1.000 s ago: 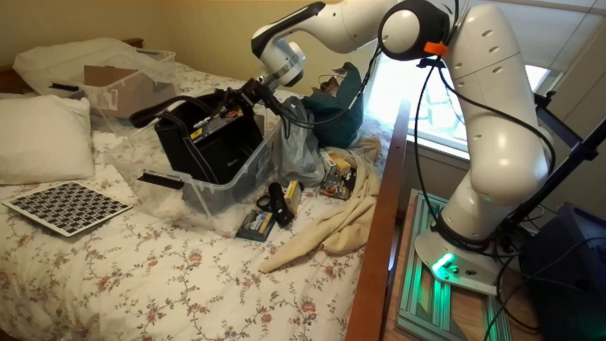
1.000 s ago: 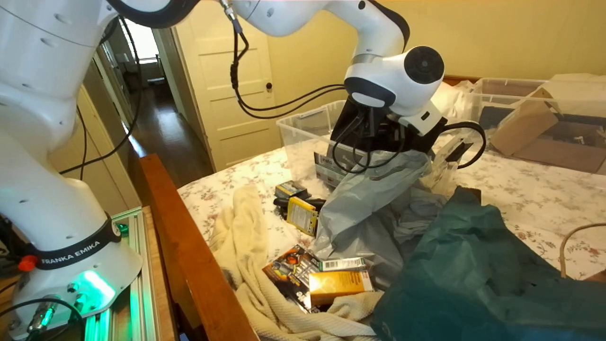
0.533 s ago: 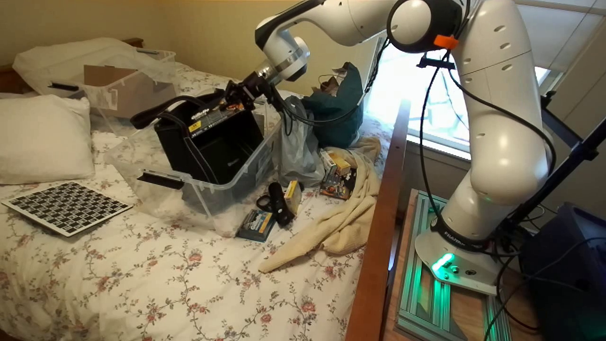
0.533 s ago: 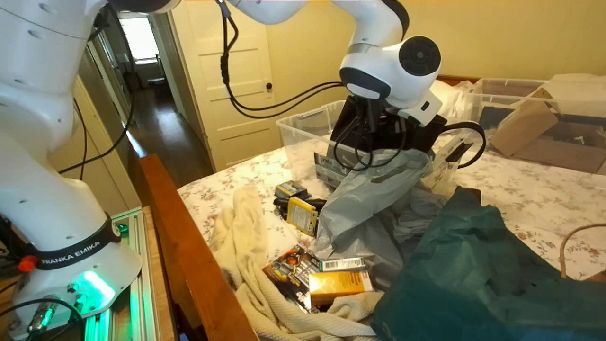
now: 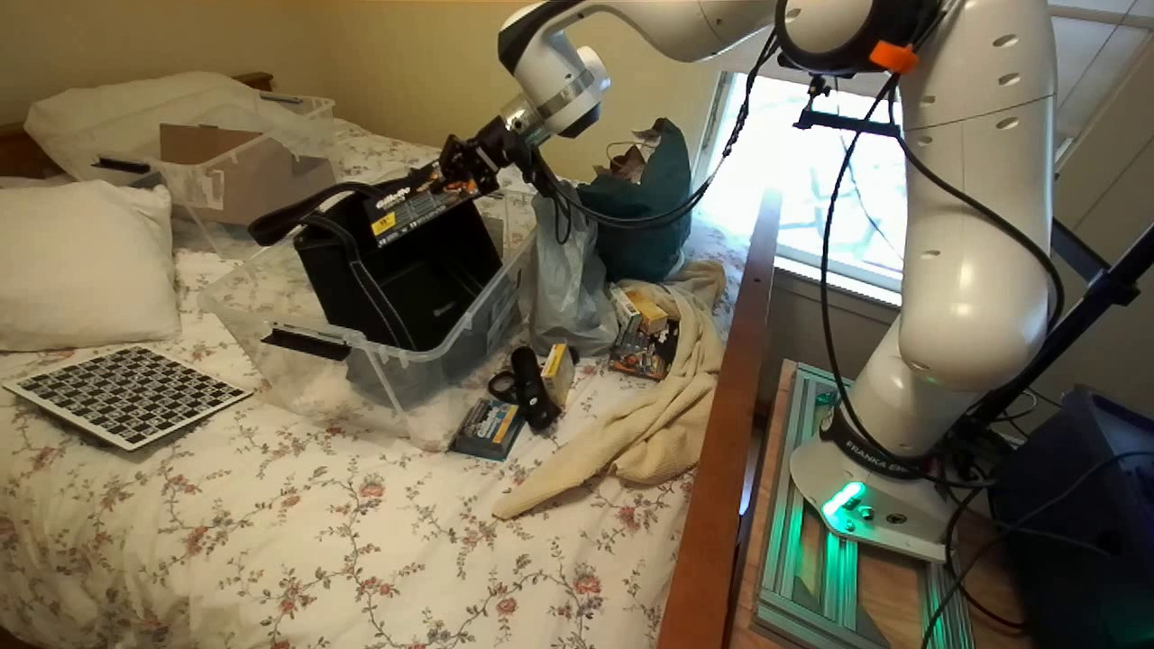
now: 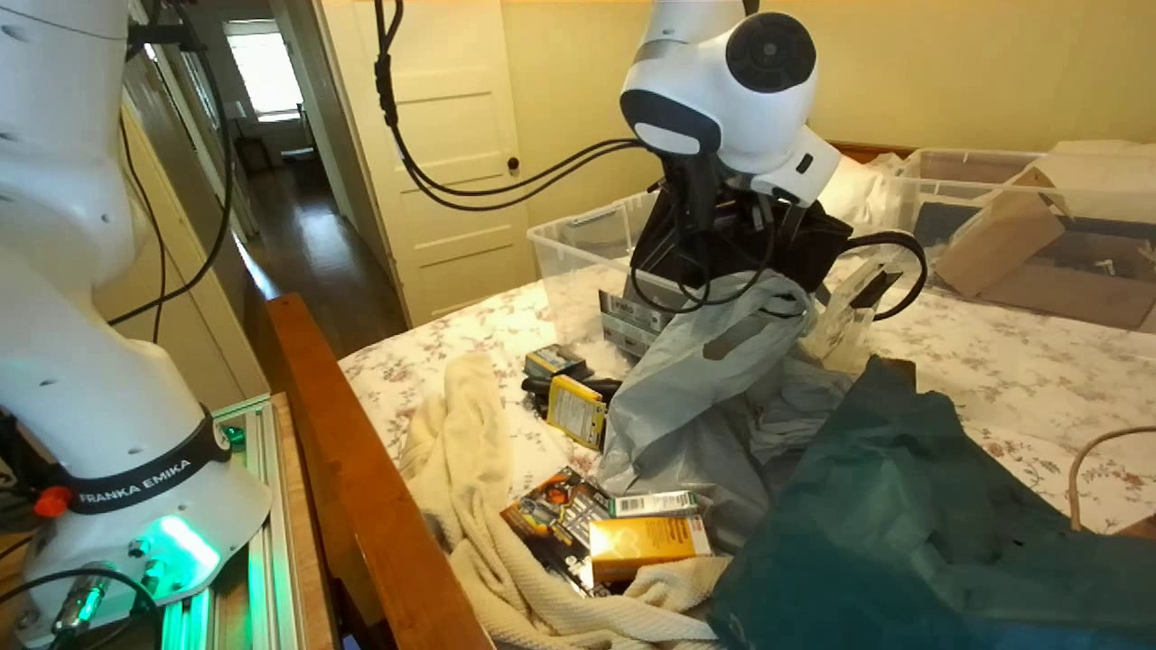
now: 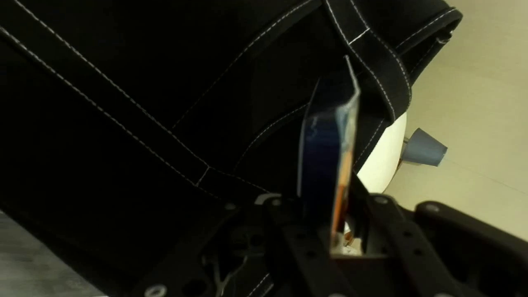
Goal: Remove the book from the black bag
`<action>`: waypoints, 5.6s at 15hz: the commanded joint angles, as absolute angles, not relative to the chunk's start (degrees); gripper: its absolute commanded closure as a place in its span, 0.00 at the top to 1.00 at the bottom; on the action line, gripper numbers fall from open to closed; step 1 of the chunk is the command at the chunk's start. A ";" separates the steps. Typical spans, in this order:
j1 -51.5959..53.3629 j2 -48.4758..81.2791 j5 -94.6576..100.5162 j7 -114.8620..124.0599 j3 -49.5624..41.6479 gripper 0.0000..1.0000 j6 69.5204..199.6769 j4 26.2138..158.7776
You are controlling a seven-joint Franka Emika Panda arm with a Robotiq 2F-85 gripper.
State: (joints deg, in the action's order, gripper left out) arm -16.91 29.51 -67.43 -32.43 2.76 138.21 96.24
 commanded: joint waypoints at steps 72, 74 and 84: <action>2.50 17.26 -69.79 0.65 -10.75 1.00 201.56 114.74; 2.86 14.70 -65.41 -1.31 -9.69 1.00 201.71 117.19; 0.46 5.53 -44.58 -3.90 -6.37 1.00 192.22 130.52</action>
